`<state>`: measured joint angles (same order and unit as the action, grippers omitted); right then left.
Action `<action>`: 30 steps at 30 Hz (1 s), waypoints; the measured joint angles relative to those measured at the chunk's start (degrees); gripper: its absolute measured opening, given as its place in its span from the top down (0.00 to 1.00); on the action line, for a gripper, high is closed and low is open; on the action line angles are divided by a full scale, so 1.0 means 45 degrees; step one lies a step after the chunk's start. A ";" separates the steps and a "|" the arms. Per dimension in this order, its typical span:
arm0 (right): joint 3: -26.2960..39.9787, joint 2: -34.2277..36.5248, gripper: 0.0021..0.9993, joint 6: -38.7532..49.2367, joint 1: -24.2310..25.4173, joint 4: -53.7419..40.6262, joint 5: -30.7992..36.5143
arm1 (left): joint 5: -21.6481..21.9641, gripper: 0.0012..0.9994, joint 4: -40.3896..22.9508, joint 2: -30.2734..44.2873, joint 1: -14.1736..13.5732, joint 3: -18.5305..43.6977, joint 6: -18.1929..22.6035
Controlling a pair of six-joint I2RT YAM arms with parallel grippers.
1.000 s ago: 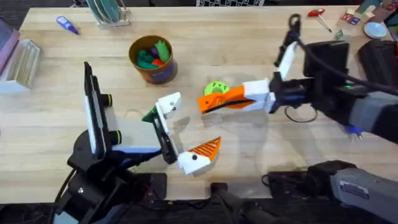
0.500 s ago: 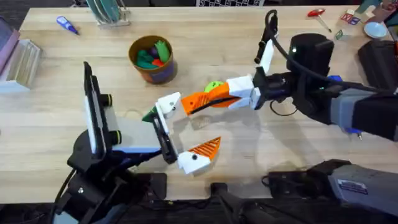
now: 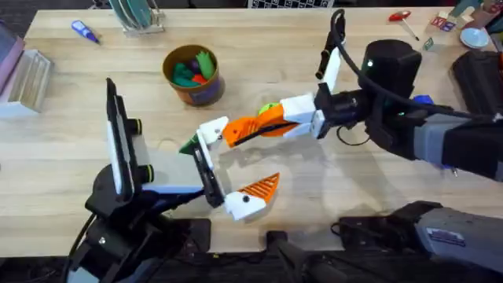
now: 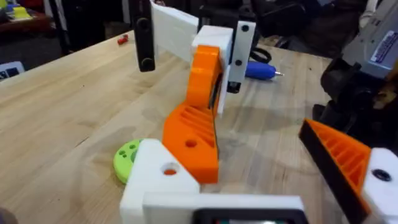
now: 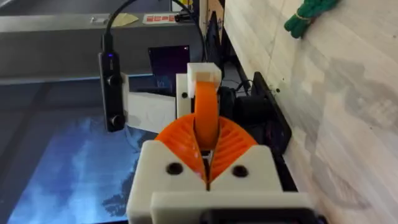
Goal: Pick up the gripper from the table and insert it into the empty holder that is missing its gripper. Then pick up a screw, insert it into the mounting hole, and use the screwdriver to tighten it. Finally, clean up the table by picking up the vegetable and placing it into the bucket.
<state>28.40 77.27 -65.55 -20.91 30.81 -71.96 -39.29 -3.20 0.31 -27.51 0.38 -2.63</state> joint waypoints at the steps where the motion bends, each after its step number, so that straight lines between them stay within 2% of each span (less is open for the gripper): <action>1: 0.0000 -0.0004 0.99 -0.0023 -0.0101 0.0048 0.0098 | -0.0018 0.01 0.0000 -0.0002 0.0000 0.0000 0.0000; 14: 0.0000 -0.0001 0.99 -0.0210 -0.0840 0.0258 0.1421 | 0.0058 0.01 -0.0005 0.0001 0.0000 0.0000 -0.0189; 23: 0.0005 -0.0004 0.99 -0.0481 -0.2222 0.0699 0.3576 | 0.0286 0.01 -0.0010 0.0001 0.0026 0.0000 -0.0426; 30: 0.0010 -0.0004 0.99 -0.0497 -0.2521 0.0781 0.4446 | 0.0502 0.01 -0.0010 0.0001 0.0097 0.0000 -0.0629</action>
<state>28.45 77.25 -67.79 -32.25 34.33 -51.95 -37.03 -3.25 0.32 -27.07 0.38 -5.47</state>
